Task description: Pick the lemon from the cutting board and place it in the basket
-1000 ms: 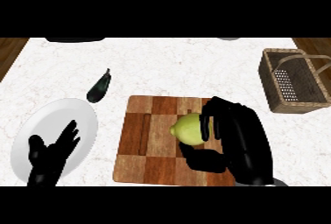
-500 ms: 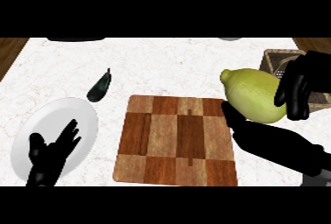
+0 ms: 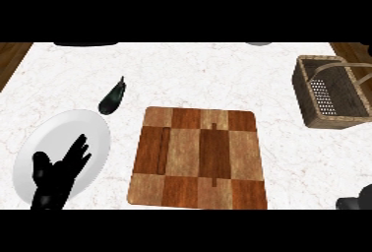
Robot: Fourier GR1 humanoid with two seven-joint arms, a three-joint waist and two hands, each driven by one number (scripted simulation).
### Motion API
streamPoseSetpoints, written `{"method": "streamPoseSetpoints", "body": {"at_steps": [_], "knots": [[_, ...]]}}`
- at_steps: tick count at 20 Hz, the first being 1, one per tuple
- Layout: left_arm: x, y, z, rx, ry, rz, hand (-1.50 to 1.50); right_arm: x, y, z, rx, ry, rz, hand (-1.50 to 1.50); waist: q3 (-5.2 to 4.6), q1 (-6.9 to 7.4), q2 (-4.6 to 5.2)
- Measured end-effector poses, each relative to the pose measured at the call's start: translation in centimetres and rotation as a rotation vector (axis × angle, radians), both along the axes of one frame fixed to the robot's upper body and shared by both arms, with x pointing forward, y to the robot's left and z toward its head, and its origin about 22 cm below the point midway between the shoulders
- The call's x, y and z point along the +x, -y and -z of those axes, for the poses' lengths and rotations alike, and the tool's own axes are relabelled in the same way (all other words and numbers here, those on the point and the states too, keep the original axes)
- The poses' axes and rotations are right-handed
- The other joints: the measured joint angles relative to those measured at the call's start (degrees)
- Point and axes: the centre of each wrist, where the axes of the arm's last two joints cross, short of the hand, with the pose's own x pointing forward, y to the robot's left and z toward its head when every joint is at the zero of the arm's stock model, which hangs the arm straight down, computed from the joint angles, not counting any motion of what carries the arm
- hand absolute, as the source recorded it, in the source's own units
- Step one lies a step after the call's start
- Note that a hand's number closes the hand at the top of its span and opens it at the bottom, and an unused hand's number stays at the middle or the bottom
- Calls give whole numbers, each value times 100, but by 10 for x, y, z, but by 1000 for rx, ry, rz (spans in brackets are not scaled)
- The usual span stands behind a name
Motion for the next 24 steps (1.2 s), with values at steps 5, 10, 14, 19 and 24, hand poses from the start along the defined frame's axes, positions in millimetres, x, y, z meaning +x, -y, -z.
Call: {"method": "streamPoseSetpoints", "body": {"at_steps": [5,10,14,19,24], "knots": [[2,3,-2,2,1,9,0,27,34,-27,-19,-54,48,150,-2,43,24],[5,3,0,12,1,14,0,52,63,-31,-48,-129,83,150,18,78,35],[6,1,2,4,14,18,0,71,80,-24,-31,-164,89,150,20,105,39],[6,3,-1,5,6,19,0,88,102,-1,58,-188,90,150,16,115,42],[9,3,-1,9,-7,17,0,106,118,28,164,-184,74,150,23,120,43]]}}
